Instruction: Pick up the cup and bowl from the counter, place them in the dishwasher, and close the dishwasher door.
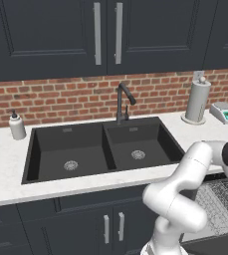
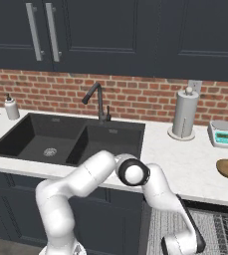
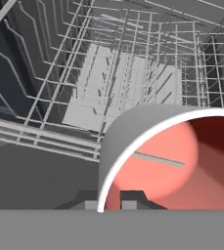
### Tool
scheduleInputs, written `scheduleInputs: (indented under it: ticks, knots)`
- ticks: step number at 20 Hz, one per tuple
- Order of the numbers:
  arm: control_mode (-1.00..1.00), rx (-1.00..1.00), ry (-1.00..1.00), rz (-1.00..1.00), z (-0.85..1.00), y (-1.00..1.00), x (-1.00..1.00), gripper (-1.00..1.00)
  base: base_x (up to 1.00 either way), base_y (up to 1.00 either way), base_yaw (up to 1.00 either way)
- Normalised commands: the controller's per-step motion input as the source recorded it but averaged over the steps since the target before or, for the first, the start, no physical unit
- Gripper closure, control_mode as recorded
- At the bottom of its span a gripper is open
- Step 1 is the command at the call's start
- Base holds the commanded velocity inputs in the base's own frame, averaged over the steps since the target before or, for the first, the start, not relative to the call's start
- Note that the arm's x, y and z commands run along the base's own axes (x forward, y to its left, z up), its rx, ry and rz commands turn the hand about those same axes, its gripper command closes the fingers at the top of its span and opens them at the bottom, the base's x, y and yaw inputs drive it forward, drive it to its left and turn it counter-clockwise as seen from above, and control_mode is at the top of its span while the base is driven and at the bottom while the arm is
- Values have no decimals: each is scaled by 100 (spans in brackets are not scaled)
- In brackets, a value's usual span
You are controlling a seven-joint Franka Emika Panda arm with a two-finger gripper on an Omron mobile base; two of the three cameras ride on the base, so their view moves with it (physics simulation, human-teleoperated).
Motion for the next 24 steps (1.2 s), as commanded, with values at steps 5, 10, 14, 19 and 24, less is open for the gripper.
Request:
scheduleInputs:
  ticks: [5,10,14,19,24]
  knots:
    - [-100,5,1,5,1,-6,-31,100,0,0,0]
    - [-100,2,-5,1,86,-2,-10,100,0,0,0]
    - [-100,0,-9,0,89,0,13,100,0,0,0]
    - [-100,0,-2,0,4,2,29,100,0,0,0]
    - [-100,2,-6,2,-46,-3,27,100,0,0,0]
